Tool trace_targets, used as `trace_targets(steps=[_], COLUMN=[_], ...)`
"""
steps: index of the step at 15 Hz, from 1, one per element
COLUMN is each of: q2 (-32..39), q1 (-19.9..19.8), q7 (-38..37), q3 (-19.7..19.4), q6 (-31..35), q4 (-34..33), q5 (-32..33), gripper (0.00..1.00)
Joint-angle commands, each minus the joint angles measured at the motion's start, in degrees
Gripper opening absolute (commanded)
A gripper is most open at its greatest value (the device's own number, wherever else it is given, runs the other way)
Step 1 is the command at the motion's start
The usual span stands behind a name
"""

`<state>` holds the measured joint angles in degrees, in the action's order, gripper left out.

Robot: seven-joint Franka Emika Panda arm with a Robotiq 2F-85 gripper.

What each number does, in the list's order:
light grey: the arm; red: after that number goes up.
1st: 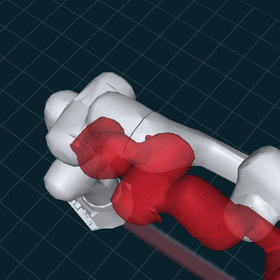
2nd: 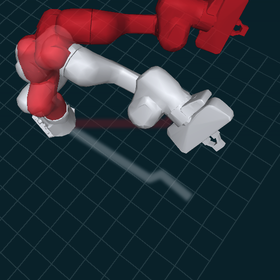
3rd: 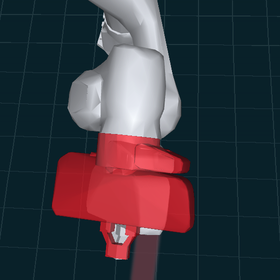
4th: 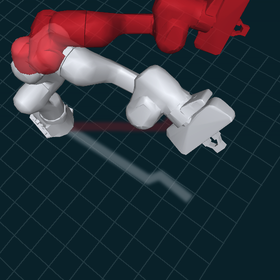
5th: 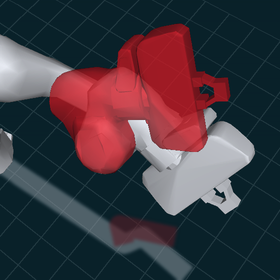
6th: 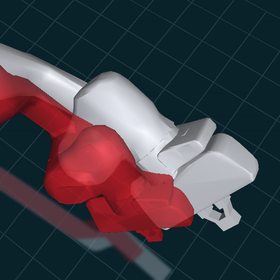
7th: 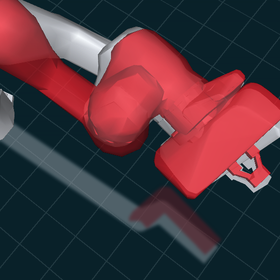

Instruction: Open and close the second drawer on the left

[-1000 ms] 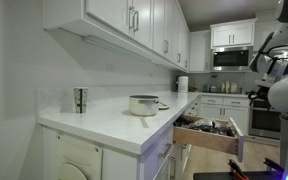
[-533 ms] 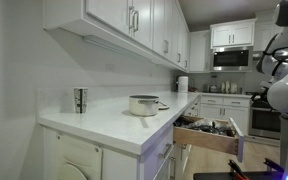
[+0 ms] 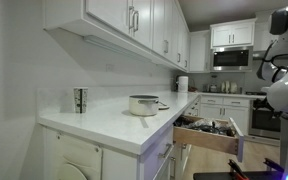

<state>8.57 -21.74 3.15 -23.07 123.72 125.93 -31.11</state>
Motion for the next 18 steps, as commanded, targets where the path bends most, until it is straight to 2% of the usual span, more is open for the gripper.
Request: trace_targets(steps=[1, 7, 9, 13, 18], q2=[4.21, 7.62, 8.31, 9.76, 10.95], q1=[-1.8, -4.64, -5.06, -5.01, -4.9], q7=[1.14, 9.83, 12.46, 16.32, 18.81], q3=[1.03, 3.51, 4.51, 6.1, 7.75], q6=[-2.31, -2.82, -2.01, 0.1, 0.31], q4=[-3.82, -5.62, -5.41, -5.18, -5.4], q5=[1.54, -2.22, -3.45, -5.82, -5.72], gripper=[0.58, 0.11, 0.0, 0.0, 0.0])
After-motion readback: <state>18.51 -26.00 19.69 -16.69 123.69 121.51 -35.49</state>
